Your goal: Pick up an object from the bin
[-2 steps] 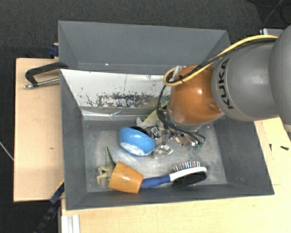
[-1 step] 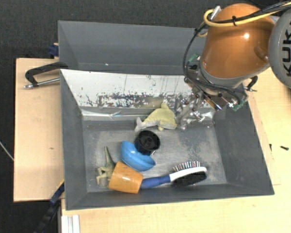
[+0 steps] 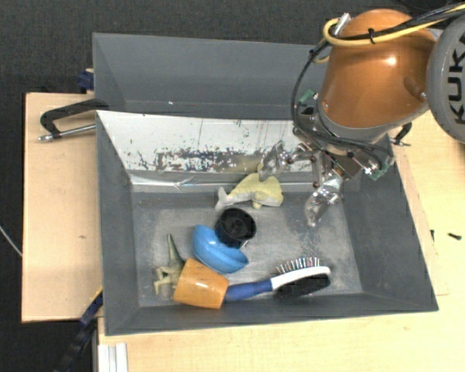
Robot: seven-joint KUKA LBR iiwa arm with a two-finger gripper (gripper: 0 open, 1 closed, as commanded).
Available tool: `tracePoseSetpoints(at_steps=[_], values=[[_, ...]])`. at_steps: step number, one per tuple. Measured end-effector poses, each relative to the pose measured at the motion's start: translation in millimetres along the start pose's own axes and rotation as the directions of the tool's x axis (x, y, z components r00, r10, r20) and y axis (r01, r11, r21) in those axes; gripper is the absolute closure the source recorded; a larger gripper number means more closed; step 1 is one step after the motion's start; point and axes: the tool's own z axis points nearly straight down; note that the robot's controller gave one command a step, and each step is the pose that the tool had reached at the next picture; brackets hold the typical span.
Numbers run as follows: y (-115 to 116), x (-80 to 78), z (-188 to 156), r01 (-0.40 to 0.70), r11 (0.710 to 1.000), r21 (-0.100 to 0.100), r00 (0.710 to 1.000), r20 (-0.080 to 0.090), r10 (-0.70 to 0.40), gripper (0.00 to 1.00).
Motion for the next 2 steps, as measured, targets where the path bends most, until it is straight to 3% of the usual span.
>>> tracePoseSetpoints(at_steps=[1, 2], values=[[73, -7.8, 121, 0.045, 0.999, -0.010, 0.999, -0.010, -0.045, 0.00], [58, 5.1, 173, 0.543, 0.839, 0.006, 0.839, 0.006, -0.543, 0.00]])
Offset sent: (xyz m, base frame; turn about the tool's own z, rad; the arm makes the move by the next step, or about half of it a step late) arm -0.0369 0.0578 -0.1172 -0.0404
